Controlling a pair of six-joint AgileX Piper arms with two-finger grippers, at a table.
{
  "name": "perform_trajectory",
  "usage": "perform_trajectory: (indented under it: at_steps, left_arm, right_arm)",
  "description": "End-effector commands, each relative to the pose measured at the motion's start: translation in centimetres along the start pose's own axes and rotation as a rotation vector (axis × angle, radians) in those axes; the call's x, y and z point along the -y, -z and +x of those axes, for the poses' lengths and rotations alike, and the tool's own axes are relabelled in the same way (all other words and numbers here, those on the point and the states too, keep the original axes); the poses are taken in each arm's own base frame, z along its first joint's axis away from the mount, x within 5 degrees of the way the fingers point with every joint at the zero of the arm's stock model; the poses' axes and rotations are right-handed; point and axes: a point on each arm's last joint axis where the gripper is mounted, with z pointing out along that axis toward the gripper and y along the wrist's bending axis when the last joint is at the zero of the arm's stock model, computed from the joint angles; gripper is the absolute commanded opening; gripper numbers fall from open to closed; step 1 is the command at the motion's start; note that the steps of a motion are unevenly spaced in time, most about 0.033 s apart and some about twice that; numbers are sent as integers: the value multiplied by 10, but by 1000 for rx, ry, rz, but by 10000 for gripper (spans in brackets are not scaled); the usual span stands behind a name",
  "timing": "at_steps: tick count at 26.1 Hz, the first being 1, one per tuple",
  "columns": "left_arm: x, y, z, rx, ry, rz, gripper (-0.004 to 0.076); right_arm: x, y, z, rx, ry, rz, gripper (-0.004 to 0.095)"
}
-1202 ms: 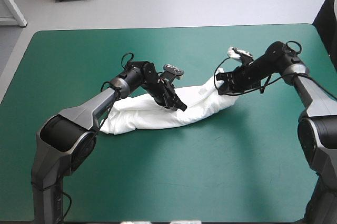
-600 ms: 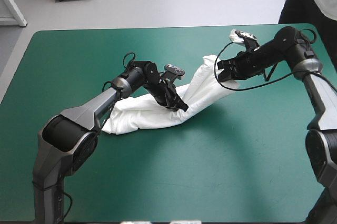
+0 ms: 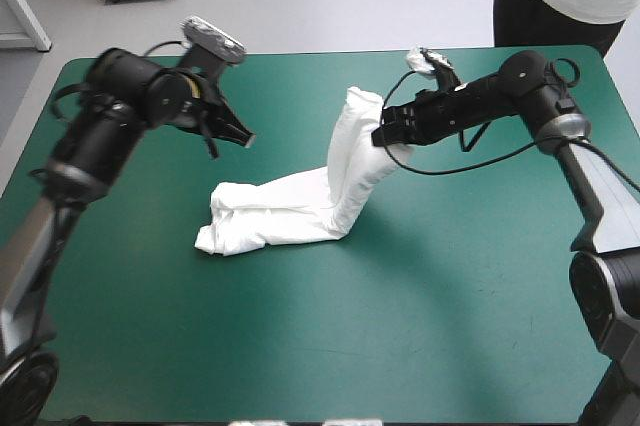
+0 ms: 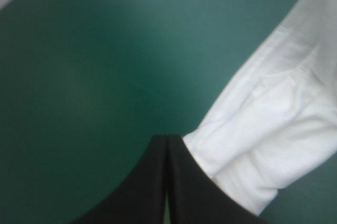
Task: Fold the cloth
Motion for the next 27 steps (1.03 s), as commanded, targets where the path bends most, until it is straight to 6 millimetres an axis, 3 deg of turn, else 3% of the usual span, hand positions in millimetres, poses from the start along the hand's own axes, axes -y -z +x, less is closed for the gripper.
perform_trajectory:
  at_steps: [1, 5, 9, 10, 14, 16, 19, 23, 27]
  left_arm:
    - [-33, 96, 20, 225, 99, -127, -10]
    - [-43, 171, 53, 395, 162, -190, -10]
    - [-43, 200, 70, 461, 177, -204, -10]
    - [-42, 207, 75, 471, 181, -208, -10]
    - [-42, 213, 80, 478, 187, -210, -10]
    - [-42, 214, 80, 479, 187, -206, -10]
    - [-41, 214, 80, 480, 188, -203, -10]
    - [-41, 214, 80, 481, 188, -198, -10]
    - [-40, 216, 82, 488, 189, -191, -10]
  right_arm:
    - [-64, -4, -1, 73, 121, -108, -13]
    - [-91, -58, 12, -3, 165, -155, -13]
    - [-98, -104, 24, -75, 173, -177, 0]
    - [-102, -121, 30, -115, 209, -195, 63]
    - [-109, -139, 28, -140, 226, -225, 338]
    - [-114, -139, 22, -125, 243, -239, 515]
    - [-125, -130, 12, -91, 284, -247, 646]
    - [-132, -106, -1, -101, 339, -202, 624]
    - [-118, -76, -15, -123, 321, -18, 617]
